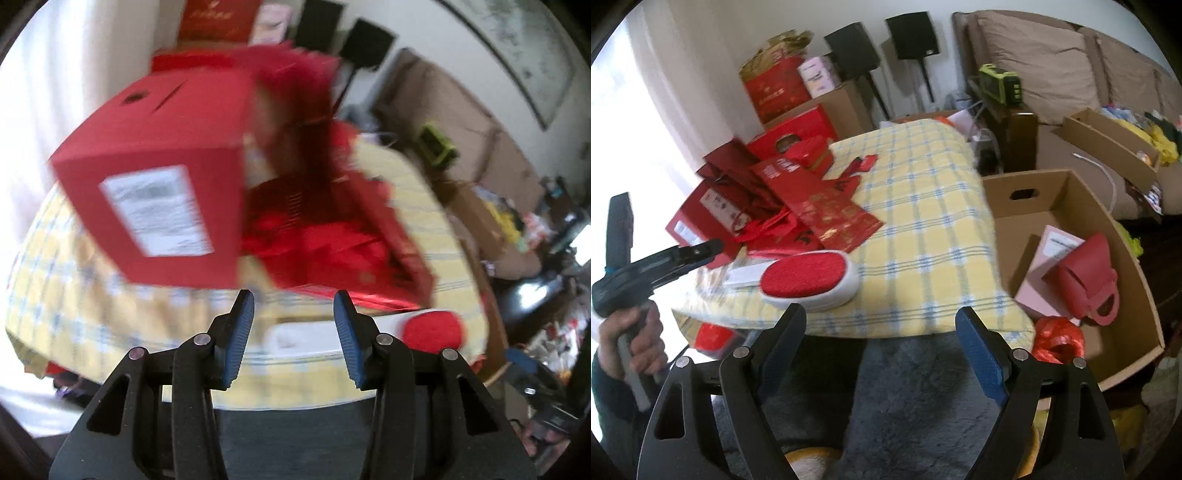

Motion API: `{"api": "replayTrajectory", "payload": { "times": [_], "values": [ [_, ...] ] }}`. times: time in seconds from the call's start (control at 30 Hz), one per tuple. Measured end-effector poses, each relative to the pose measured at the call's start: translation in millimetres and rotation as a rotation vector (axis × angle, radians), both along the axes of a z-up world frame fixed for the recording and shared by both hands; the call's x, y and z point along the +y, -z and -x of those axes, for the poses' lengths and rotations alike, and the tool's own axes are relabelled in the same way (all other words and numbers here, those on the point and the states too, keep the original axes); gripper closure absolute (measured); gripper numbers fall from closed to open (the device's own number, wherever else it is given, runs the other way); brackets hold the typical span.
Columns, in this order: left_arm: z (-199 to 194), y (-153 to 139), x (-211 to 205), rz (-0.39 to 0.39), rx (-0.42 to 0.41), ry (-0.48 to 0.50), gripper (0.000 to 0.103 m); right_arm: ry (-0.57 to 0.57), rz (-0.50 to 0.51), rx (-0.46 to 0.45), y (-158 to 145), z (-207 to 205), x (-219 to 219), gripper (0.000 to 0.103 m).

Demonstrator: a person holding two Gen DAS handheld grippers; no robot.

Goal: Organize objects

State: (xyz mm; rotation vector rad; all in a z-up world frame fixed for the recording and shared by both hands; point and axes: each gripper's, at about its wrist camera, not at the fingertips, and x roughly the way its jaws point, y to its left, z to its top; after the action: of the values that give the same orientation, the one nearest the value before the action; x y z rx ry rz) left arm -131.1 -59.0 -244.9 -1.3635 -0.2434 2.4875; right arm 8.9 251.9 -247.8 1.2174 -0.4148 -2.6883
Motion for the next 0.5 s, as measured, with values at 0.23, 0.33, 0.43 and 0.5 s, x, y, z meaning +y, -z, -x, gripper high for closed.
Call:
{"api": "replayTrajectory", "payload": {
  "times": [0.23, 0.33, 0.43, 0.5],
  "values": [
    [1, 15, 11, 0.007, -0.037, 0.042, 0.062, -0.014, 0.118, -0.037, 7, 20, -5, 0.019],
    [-1, 19, 24, 0.025, -0.052, 0.081, 0.063, 0.003, 0.127, -0.047, 9, 30, -2, 0.019],
    [-5, 19, 34, 0.097, -0.035, 0.085, 0.064, 0.009, 0.141, -0.058, 12, 42, -4, 0.019],
    [-9, 17, 35, 0.100, -0.031, 0.086, 0.064, 0.003, 0.142, -0.067, 15, 48, -6, 0.019]
  ]
}}
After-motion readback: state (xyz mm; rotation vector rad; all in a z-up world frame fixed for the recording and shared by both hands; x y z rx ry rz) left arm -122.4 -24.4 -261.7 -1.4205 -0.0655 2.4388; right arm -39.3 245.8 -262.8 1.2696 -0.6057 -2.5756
